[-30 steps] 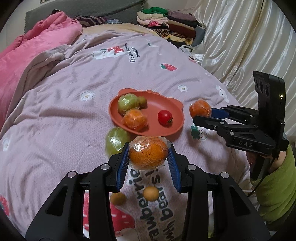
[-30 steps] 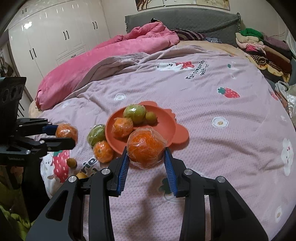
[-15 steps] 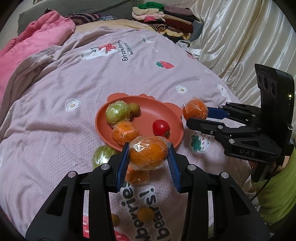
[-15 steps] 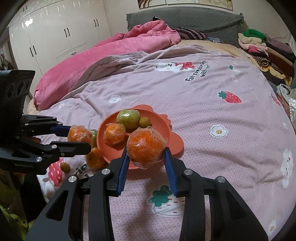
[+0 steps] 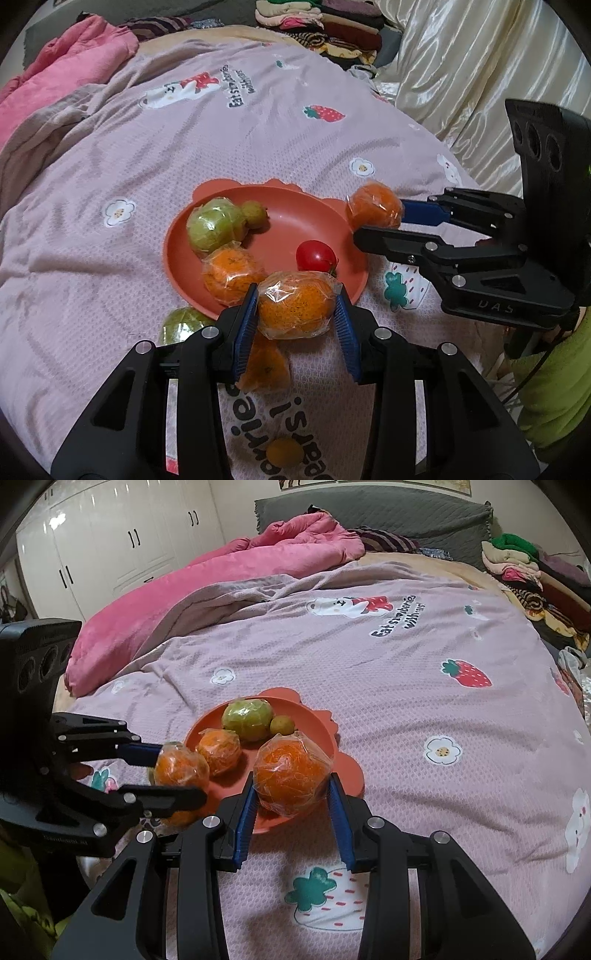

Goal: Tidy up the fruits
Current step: 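Carry both wrapped oranges with both tools over the orange plate, then release the wrapped orange into the plate with left tool while right tool releases its orange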

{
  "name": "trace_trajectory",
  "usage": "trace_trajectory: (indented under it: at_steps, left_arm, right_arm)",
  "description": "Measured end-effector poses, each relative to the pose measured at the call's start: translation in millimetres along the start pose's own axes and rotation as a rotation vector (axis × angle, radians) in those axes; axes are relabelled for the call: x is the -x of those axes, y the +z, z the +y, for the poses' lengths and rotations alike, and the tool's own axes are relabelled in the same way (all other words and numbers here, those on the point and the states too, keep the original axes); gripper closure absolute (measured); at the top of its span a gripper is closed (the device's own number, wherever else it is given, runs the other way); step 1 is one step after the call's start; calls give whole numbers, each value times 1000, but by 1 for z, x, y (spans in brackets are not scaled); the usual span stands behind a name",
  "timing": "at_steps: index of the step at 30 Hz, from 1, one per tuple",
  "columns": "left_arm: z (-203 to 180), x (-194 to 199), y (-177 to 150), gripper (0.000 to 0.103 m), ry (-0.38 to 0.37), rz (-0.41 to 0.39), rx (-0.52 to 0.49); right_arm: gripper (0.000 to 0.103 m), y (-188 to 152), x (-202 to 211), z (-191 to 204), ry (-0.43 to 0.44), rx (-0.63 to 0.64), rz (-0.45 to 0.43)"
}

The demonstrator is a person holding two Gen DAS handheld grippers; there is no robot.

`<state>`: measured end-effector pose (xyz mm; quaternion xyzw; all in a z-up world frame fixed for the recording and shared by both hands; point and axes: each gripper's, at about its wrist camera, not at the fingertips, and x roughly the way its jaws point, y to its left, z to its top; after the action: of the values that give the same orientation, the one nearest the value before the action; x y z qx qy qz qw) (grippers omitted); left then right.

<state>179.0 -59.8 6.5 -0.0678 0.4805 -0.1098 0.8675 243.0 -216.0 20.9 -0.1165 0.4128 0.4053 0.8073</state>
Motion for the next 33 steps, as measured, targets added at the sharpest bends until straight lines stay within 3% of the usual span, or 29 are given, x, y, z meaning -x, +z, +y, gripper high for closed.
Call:
trace_trajectory:
  at_steps: [33]
  left_arm:
    - [8,-3,-2,71,-18,5,6]
  right_arm:
    - [67,11,-37,3,-2,65,119]
